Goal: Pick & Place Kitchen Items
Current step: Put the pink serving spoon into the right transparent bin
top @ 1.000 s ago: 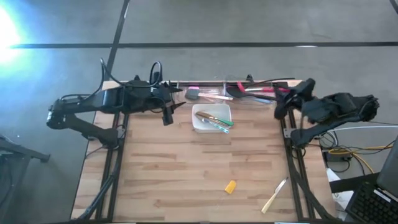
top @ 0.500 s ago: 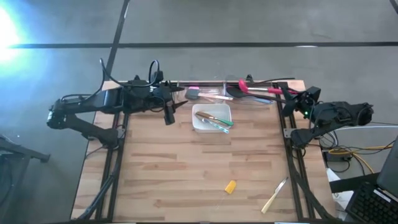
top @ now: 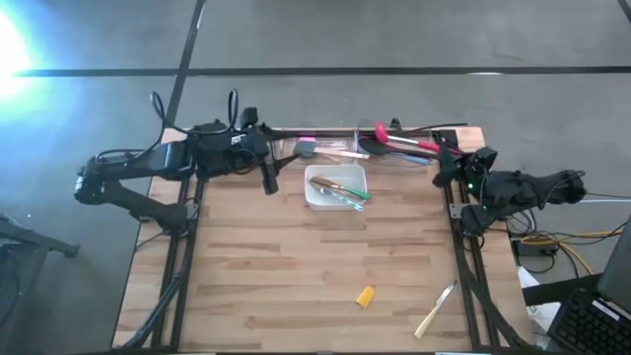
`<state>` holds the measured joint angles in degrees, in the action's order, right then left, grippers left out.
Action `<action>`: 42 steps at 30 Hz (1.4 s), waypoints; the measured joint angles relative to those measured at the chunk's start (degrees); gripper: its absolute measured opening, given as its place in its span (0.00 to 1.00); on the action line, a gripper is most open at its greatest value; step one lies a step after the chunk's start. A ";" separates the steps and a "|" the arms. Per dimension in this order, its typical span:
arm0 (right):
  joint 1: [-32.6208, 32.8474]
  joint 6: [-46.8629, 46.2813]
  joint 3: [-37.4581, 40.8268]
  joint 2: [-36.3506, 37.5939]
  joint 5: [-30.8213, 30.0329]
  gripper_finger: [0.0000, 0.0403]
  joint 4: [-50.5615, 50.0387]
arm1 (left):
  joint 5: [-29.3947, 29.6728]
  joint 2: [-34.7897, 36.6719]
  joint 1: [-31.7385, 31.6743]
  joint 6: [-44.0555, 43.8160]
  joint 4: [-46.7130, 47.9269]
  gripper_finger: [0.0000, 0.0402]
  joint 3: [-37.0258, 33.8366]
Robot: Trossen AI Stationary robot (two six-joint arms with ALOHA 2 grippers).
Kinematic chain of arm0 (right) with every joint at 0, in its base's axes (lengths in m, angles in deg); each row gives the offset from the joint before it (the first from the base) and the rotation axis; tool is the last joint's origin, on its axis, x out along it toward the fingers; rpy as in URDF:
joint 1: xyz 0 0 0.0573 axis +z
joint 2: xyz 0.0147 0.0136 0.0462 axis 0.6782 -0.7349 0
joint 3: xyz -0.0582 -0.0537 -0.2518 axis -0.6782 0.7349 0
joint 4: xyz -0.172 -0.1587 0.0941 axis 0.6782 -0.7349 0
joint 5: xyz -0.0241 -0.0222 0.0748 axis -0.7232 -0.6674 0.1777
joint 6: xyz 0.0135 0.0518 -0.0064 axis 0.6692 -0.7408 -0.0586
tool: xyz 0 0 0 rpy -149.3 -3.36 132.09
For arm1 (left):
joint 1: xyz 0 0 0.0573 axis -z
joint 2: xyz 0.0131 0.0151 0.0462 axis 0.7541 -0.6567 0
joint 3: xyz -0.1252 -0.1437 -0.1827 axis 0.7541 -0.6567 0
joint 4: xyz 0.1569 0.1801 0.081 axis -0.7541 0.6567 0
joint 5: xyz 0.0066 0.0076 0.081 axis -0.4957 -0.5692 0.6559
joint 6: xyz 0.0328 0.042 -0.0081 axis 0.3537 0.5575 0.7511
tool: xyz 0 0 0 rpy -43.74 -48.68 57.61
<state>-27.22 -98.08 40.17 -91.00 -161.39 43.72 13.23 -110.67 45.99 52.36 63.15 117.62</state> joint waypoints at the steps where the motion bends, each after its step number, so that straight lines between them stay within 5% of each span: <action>1: -0.41 3.07 0.55 -0.55 1.12 0.12 3.71 | 0.00 0.00 0.00 0.50 -0.57 0.56 0.00; 5: -3.62 11.02 1.03 -2.28 3.59 0.12 10.22 | 0.01 0.02 0.00 1.57 -2.11 0.56 0.00; 13: -13.36 12.21 -3.14 0.09 20.45 0.12 8.65 | 0.01 0.02 0.00 3.10 -2.08 0.56 0.00; 24: -29.78 13.39 -13.17 -10.70 39.58 0.12 -13.48 | 0.01 0.02 0.00 4.52 -2.62 0.56 0.00; 34: -49.78 19.08 -12.09 -11.33 64.23 0.12 -2.95 | 0.01 0.02 0.00 5.66 -2.60 0.56 0.00; 42: -63.34 18.00 -5.28 -13.75 78.05 0.12 4.85 | 0.03 0.04 -0.01 6.20 -2.60 0.56 0.00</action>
<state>-90.55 -80.08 34.90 -104.75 -83.35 48.58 13.25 -110.63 45.98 58.56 60.56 117.62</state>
